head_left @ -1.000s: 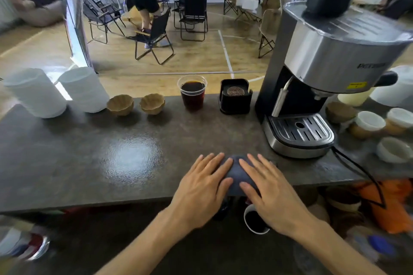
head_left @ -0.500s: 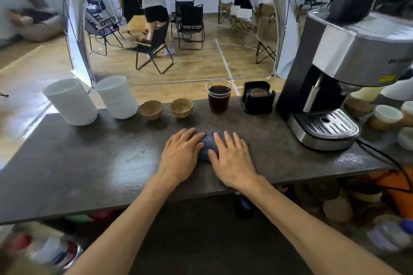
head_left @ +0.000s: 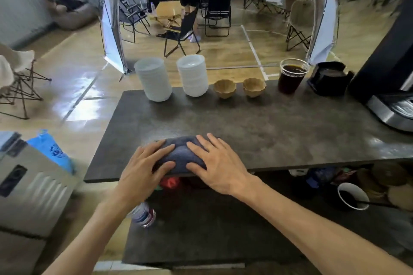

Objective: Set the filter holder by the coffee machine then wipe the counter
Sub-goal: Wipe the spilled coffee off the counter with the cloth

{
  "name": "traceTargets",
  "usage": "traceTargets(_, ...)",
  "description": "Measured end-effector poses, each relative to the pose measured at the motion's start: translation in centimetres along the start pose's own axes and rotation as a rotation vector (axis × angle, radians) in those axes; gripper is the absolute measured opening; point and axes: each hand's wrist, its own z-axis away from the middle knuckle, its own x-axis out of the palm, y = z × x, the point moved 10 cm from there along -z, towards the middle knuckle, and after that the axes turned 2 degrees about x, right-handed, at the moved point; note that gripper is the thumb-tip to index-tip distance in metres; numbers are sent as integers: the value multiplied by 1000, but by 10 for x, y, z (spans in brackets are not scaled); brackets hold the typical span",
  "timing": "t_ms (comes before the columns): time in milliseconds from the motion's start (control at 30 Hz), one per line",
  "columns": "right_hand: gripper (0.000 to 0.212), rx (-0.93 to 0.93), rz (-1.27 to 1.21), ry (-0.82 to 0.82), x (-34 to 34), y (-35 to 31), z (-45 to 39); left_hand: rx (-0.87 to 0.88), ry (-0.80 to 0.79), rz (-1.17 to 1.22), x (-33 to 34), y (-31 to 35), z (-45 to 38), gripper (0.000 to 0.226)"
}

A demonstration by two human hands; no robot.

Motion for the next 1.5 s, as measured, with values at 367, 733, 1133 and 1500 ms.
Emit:
traceTargets(367,63,-16,-50,-55,18,-38,-45,-113,95,-73,-21,-35,3,46)
traceTargets(733,63,-56,-3,-95,34,-58,-120,-335,115,-243,-35,-90,-29,46)
traceTargets(1133,63,-61,-88,-110,18,-55,-112,-9,-5,-138,-47,-94,-38,54)
traceTargets(1500,33,498,-1295,195,-34,-16,-213,-555,74,1216,-38,-162,-185,48)
